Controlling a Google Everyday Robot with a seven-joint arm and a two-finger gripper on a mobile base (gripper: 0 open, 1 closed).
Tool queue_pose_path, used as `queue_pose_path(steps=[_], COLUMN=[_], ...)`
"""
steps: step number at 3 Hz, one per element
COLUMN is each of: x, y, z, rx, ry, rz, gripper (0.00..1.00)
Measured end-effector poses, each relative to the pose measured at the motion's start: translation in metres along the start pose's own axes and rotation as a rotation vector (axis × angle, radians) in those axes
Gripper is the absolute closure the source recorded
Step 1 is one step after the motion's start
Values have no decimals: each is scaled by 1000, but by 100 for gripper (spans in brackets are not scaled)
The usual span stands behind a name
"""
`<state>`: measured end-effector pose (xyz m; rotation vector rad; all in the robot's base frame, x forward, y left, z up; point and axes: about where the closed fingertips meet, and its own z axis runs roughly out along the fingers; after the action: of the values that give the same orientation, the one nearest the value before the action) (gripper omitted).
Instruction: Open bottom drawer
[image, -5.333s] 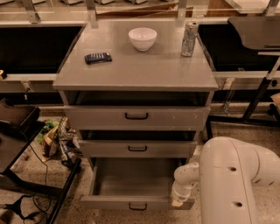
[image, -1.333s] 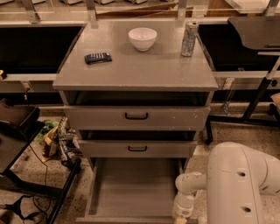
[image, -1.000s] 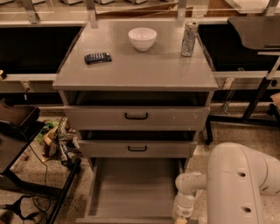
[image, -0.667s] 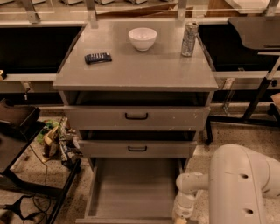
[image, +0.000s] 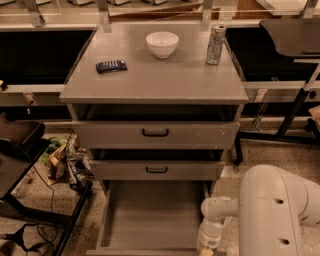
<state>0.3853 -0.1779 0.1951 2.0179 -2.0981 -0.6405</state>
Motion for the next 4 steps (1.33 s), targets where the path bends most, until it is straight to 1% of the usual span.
queue_pose_path(steps=[2, 3, 4], x=[0, 0, 3], y=[0, 0, 11], z=[0, 0, -23], rx=[0, 0, 34], ry=[0, 0, 3], rz=[0, 0, -12], gripper=[11, 0, 0])
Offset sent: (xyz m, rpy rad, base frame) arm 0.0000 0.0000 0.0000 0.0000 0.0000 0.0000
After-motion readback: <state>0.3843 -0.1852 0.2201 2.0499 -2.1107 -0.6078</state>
